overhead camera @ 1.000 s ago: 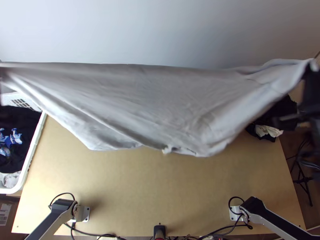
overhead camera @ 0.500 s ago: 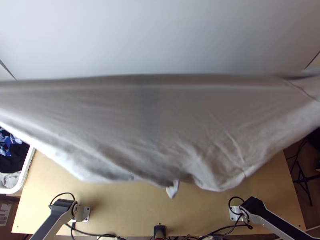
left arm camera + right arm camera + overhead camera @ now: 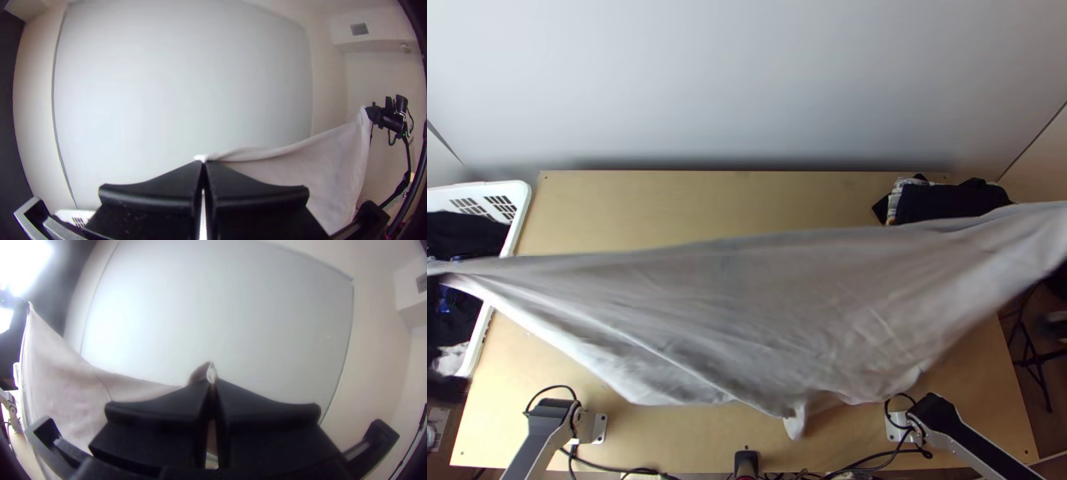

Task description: Fold the t-shirt

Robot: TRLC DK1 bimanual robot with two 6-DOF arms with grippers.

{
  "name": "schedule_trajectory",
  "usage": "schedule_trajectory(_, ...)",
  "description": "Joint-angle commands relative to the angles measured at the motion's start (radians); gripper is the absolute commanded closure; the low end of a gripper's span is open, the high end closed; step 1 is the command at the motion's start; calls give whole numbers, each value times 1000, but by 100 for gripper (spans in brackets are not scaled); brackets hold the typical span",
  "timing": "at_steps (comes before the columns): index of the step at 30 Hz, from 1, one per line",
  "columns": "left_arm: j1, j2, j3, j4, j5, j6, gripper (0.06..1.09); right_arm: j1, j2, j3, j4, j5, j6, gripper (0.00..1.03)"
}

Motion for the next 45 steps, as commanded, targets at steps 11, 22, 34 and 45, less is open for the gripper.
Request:
schedule_trajectory(11,13,-45,-581,65,105,8,105,11,83,-443,214,-58,67,100)
schedule_trajectory(22,-6,292,-741,442,60,-3,105,-198,401,-471,475,-199,85,100)
schedule_trajectory(34,13,771,-606,763,14,8,105,-310,749,-325,618,-213,119,100)
schedule_trajectory(45,19,1084,-463,904,-16,-1,105,-319,930,-284,688,-212,93,100)
